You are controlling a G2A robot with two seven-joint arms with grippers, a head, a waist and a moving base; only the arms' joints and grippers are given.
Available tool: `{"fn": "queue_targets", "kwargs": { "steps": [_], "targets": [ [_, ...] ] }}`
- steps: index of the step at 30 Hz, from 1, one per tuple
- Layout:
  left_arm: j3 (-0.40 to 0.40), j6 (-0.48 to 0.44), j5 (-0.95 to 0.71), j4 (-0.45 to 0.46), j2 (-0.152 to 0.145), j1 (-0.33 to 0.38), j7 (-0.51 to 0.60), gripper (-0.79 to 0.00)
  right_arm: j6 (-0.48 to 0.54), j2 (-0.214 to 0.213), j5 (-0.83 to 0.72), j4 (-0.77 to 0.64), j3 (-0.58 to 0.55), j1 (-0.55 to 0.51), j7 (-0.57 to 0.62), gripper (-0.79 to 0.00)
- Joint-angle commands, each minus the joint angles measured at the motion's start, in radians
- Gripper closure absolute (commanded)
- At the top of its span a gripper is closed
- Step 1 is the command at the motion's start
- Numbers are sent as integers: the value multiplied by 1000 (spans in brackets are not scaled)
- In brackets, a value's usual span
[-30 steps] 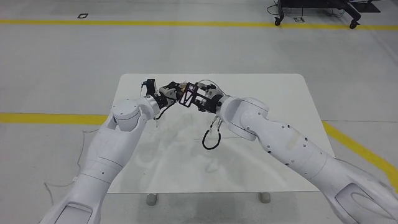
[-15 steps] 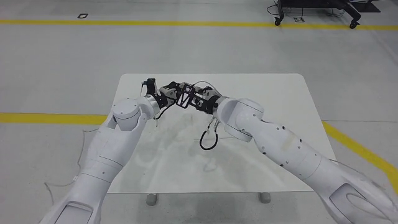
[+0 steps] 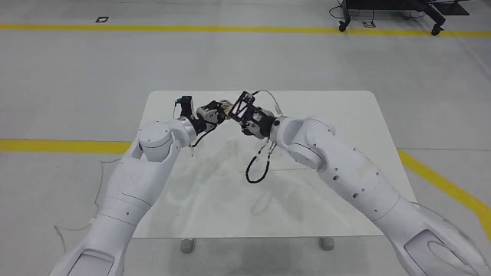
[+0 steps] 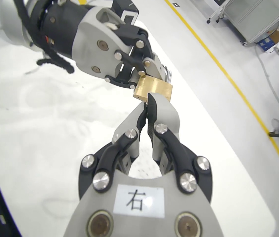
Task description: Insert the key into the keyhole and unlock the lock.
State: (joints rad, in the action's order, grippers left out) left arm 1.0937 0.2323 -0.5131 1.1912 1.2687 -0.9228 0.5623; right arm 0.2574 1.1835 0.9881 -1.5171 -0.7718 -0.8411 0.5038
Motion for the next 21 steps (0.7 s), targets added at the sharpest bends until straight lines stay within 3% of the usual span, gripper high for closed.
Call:
{"fn": "queue_targets", "kwargs": {
  "steps": [1,7,12,14,15,16,17,21],
  "targets": [
    [2,-8,10,2,-1,-2,4,0,35,-1,-93,21,-32,-15,-31,0],
    [31,-45,16,9,-5,-8,-3,0,194,0,-369,111,-103,-57,-126,0],
    [40,-55,35,19,-9,-16,10,0,260,5,-457,172,-118,-56,-144,0],
    [43,-51,38,21,-9,-18,11,0,274,8,-465,180,-118,-54,-151,-314],
    [43,-49,42,23,-9,-19,10,0,280,9,-468,184,-118,-54,-155,-566],
    [43,-47,43,24,-9,-20,11,0,285,10,-469,187,-119,-55,-159,-748],
    [41,-43,46,25,-9,-20,13,0,290,10,-467,188,-122,-55,-162,-785],
    [23,-19,76,29,-8,-11,31,0,294,-2,-433,192,-175,-73,-192,-785]
  ]
}}
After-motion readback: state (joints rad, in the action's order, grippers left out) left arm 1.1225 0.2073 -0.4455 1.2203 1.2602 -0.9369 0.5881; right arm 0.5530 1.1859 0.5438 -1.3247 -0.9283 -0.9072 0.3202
